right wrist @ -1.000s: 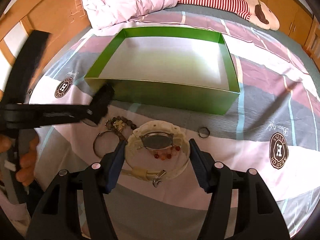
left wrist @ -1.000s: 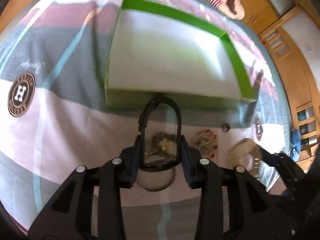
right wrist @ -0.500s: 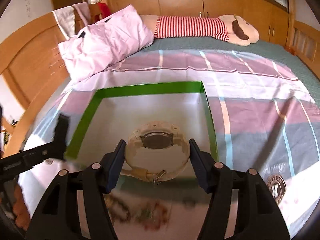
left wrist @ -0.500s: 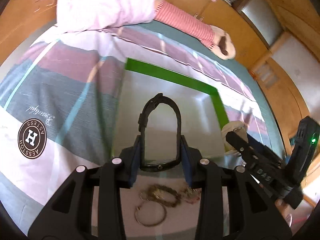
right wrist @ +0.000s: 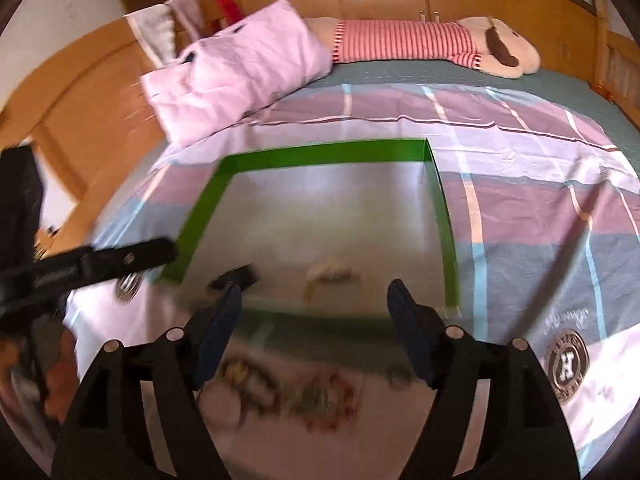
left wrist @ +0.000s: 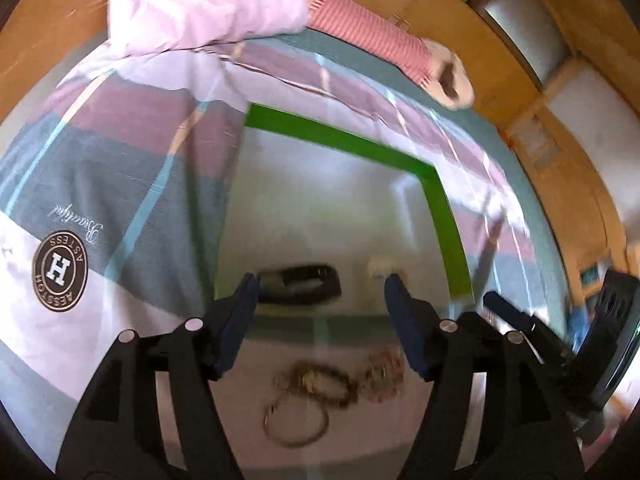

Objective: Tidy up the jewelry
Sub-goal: 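Carry both watches into the green box and open both tools to release them, then move both open tools back over the remaining jewelry beside the box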

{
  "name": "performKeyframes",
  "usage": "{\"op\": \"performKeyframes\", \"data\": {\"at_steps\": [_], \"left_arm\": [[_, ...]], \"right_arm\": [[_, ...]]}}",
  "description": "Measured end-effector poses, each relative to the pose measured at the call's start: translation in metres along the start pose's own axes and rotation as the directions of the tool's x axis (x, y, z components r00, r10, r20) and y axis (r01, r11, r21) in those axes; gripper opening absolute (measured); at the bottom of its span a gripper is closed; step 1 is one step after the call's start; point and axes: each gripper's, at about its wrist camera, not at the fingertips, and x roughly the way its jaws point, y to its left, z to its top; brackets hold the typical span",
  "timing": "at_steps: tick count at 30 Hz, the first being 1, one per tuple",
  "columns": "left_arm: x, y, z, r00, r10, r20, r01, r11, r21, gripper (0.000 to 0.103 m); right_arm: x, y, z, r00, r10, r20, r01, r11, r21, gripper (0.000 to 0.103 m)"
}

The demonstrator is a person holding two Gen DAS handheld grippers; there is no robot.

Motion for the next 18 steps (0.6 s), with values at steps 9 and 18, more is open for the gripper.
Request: {"op": "performKeyframes", "data": {"at_steps": [9, 18], "left_arm": [[0.038, 0.005, -0.072, 0.957, 0.181, -0.228, -0.168, 0.983, 0.075, 0.065], [0.064, 0.020, -0.074, 0.938, 0.193, -0.289, -0.194, 0.981, 0.026, 0.066]], "right_arm": [[0.048, -0.037, -0.057, 0.984, 0.010, -0.179, 0.004, 0.997, 0.073, 0.042], [0.075, 0.003, -0.076, 0.979, -0.031, -0.202, 0.013, 0.996, -0.090, 0.044]]}}
